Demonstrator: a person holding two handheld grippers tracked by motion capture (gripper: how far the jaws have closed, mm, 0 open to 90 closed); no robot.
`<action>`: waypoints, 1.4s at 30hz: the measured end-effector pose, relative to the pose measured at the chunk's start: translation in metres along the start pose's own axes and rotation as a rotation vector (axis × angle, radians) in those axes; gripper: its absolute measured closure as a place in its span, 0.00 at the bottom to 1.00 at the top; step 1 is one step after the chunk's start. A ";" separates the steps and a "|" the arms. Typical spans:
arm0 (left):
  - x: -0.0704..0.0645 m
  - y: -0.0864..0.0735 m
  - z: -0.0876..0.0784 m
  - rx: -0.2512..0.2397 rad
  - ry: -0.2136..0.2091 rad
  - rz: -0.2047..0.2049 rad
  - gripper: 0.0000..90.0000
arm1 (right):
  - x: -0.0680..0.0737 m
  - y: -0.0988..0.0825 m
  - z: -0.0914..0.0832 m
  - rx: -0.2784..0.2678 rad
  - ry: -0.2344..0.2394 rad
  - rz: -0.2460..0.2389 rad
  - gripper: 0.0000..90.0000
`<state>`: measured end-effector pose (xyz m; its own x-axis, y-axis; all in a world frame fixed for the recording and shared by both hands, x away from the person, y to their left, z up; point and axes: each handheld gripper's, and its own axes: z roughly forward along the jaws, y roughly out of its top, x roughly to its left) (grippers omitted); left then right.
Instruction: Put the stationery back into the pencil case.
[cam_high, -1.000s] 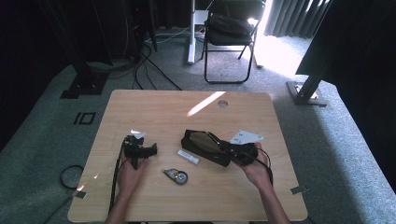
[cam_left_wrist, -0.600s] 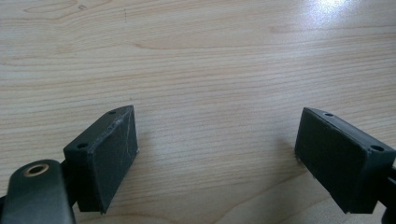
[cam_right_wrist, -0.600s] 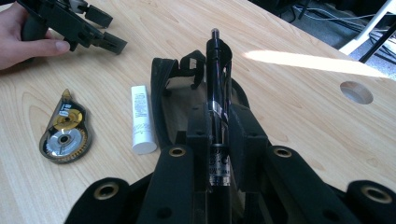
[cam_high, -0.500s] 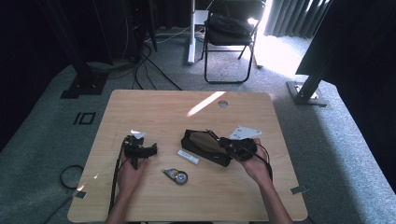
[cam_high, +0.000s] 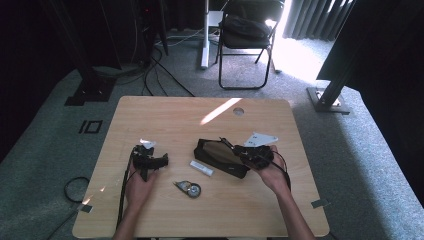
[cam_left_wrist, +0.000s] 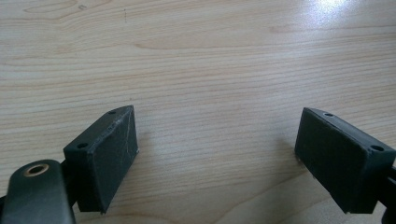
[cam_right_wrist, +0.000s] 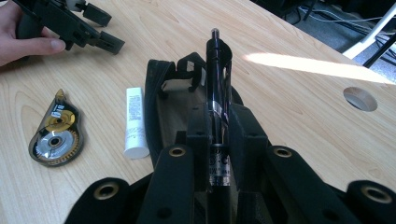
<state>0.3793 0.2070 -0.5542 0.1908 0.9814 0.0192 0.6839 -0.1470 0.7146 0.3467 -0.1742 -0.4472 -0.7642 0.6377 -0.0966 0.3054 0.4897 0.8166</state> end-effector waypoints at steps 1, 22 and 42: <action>0.000 0.000 0.000 0.000 0.000 0.000 0.15 | 0.000 0.000 0.000 0.001 0.001 0.000 0.89; 0.000 0.000 0.000 0.000 0.000 0.000 0.15 | -0.006 0.009 0.013 -0.013 0.026 -0.017 0.88; 0.000 0.000 0.000 0.000 0.000 0.000 0.15 | -0.011 0.007 0.030 -0.003 0.052 -0.023 0.88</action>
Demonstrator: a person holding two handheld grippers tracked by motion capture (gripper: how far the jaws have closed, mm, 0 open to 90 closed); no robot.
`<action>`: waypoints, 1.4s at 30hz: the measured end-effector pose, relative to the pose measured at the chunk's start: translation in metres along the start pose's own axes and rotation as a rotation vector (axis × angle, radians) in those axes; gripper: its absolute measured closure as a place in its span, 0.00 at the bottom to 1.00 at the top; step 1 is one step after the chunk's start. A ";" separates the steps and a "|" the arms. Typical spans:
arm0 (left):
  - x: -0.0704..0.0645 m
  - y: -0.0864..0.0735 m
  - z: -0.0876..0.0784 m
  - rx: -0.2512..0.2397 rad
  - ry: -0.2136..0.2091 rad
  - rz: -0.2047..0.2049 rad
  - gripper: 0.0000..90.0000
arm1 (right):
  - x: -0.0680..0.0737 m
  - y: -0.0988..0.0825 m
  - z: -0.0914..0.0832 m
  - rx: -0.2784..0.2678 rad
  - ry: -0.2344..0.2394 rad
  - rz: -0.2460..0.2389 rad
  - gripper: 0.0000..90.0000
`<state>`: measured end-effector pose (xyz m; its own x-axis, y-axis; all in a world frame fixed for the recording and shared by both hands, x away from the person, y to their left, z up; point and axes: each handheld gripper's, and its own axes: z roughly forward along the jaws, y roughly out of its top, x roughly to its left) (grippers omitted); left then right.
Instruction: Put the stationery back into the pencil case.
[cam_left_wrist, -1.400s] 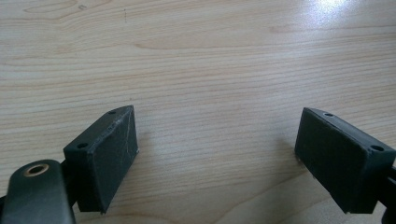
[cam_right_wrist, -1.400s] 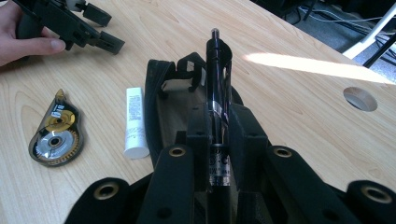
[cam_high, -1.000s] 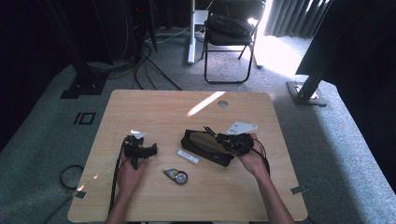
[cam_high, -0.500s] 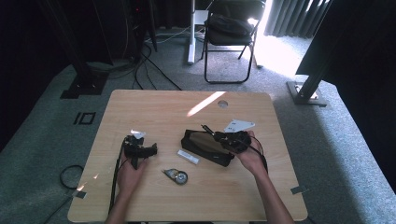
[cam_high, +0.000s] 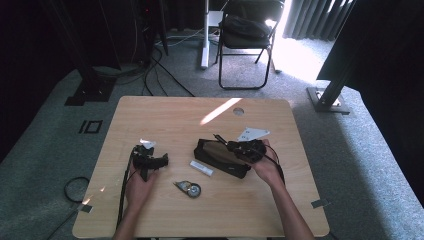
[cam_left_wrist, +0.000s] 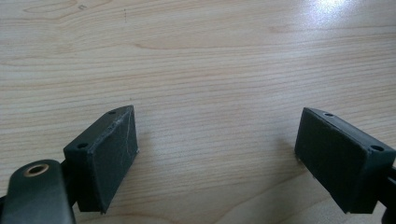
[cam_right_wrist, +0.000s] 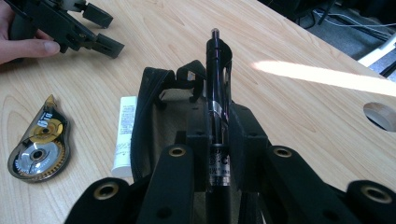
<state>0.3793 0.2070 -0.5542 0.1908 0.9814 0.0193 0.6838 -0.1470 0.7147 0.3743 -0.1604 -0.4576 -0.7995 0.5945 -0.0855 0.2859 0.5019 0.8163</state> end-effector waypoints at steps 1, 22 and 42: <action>0.000 0.000 0.000 0.000 0.000 0.000 0.15 | 0.000 0.000 0.001 0.001 0.000 -0.001 0.89; 0.000 0.000 0.000 0.000 0.000 0.000 0.15 | -0.001 0.000 0.012 0.018 0.020 -0.001 0.88; 0.000 0.000 0.000 0.000 0.000 0.000 0.15 | 0.001 -0.001 0.022 0.044 0.038 -0.006 0.88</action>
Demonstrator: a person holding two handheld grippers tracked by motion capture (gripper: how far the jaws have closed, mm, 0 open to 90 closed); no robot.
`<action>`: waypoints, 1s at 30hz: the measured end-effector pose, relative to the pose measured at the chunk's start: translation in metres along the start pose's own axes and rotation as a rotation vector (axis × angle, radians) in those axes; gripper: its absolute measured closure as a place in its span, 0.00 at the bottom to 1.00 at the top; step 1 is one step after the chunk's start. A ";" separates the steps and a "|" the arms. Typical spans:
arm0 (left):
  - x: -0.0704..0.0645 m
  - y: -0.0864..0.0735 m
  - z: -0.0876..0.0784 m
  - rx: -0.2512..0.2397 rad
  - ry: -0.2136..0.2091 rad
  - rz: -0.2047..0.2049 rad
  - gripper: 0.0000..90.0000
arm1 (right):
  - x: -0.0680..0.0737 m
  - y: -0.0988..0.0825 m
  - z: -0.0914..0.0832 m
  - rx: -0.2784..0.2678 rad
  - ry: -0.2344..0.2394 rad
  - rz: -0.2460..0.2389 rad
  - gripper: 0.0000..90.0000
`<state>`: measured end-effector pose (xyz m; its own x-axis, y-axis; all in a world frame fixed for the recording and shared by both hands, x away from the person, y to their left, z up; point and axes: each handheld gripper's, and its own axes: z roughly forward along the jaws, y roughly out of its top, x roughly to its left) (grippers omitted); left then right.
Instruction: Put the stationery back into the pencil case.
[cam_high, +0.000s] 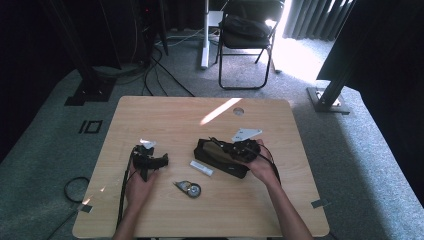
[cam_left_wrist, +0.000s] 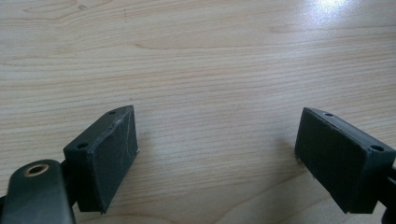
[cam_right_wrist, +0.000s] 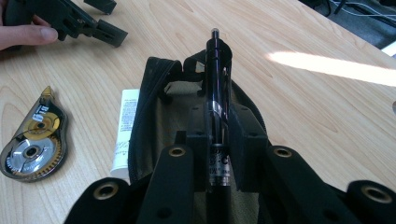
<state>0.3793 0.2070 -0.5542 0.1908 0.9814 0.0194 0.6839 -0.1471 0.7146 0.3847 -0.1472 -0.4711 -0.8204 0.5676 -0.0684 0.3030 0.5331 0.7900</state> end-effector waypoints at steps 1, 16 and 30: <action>0.000 0.000 0.000 0.000 0.000 0.000 0.15 | 0.000 0.000 0.000 0.002 0.001 0.000 0.88; 0.000 0.000 0.000 0.000 0.000 0.000 0.15 | 0.000 -0.002 0.005 0.024 0.007 -0.008 0.88; 0.000 0.000 0.000 0.000 0.000 0.000 0.15 | 0.001 -0.003 0.011 0.049 0.021 -0.012 0.88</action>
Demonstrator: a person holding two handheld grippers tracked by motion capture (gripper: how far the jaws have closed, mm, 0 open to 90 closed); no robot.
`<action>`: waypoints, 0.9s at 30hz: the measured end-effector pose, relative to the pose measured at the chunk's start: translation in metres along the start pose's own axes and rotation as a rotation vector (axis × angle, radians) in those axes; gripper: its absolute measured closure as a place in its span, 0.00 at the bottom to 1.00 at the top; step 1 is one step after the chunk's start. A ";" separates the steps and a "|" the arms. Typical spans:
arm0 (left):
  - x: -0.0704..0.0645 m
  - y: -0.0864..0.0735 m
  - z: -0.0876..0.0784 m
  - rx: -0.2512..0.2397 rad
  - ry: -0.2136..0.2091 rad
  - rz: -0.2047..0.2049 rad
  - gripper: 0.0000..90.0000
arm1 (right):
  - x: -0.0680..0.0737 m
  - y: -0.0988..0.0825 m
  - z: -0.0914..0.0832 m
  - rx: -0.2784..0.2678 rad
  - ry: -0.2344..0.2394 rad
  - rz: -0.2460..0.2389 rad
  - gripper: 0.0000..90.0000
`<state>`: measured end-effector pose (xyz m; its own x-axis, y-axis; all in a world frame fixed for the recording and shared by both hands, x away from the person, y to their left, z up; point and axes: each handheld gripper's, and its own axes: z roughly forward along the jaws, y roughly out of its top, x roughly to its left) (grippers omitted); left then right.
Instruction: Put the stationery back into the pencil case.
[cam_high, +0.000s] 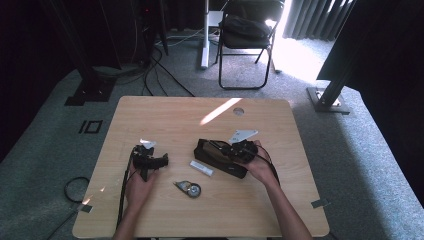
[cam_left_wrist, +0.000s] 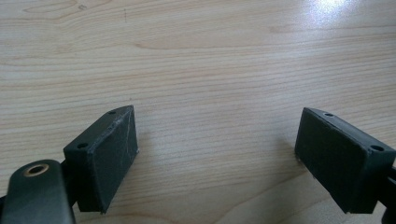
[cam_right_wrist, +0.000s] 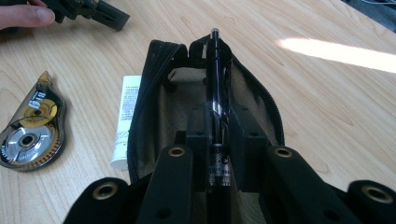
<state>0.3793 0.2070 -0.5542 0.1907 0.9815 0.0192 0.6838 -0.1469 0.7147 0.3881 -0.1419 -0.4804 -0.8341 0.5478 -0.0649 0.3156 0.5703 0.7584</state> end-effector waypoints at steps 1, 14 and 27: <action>0.000 0.000 0.000 0.000 0.000 0.000 0.15 | 0.000 0.000 0.000 0.002 0.001 -0.001 0.88; 0.000 0.000 0.000 0.000 0.000 0.000 0.15 | 0.003 -0.002 0.007 0.038 0.009 -0.015 0.88; 0.000 0.000 0.000 0.000 0.000 0.000 0.15 | 0.005 -0.003 0.009 0.047 0.015 -0.017 0.85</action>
<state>0.3793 0.2069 -0.5542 0.1910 0.9814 0.0189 0.6838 -0.1468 0.7148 0.3870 -0.1350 -0.4887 -0.8458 0.5293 -0.0674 0.3226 0.6078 0.7256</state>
